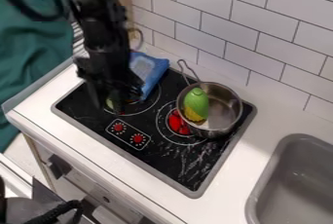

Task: Move the green spatula to the lower right side of the stove

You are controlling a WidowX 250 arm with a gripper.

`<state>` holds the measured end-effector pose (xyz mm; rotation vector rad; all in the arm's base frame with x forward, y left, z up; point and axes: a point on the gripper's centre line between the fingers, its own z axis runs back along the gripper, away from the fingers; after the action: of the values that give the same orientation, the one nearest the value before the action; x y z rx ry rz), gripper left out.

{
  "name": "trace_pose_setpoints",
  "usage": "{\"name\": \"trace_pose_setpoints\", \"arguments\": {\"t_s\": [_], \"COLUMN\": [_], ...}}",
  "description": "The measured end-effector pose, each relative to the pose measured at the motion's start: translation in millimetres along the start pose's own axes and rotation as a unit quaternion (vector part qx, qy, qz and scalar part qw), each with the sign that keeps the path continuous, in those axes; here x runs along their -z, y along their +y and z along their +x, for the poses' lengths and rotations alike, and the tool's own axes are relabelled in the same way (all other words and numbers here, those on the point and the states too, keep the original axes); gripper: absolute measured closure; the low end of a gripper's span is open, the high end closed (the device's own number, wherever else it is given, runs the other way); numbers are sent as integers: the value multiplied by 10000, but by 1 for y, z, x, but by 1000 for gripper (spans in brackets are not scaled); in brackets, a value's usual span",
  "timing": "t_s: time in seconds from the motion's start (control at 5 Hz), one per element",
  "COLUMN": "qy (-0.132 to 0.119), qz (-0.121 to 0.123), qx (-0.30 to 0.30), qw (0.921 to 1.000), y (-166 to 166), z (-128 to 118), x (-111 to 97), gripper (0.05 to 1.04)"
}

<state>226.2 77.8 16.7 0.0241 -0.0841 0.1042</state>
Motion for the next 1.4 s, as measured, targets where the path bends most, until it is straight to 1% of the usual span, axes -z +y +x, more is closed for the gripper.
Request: {"name": "trace_pose_setpoints", "arguments": {"t_s": [0.2,0.4,0.6,0.8,1.0,1.2,1.4], "qy": [192,362,501,614,650,714,707], "qz": [122,90,129,197,248,294,229], "qx": [-7,50,270,489,631,665,716], "qw": [9997,9993,9983,9967,9956,9948,9947], "y": [-23,-46,-68,-89,-103,-110,-112], "z": [-27,-45,-50,-53,-50,-46,-43], "x": [4,17,28,34,40,42,45], "gripper": [704,704,704,704,704,704,639]}}
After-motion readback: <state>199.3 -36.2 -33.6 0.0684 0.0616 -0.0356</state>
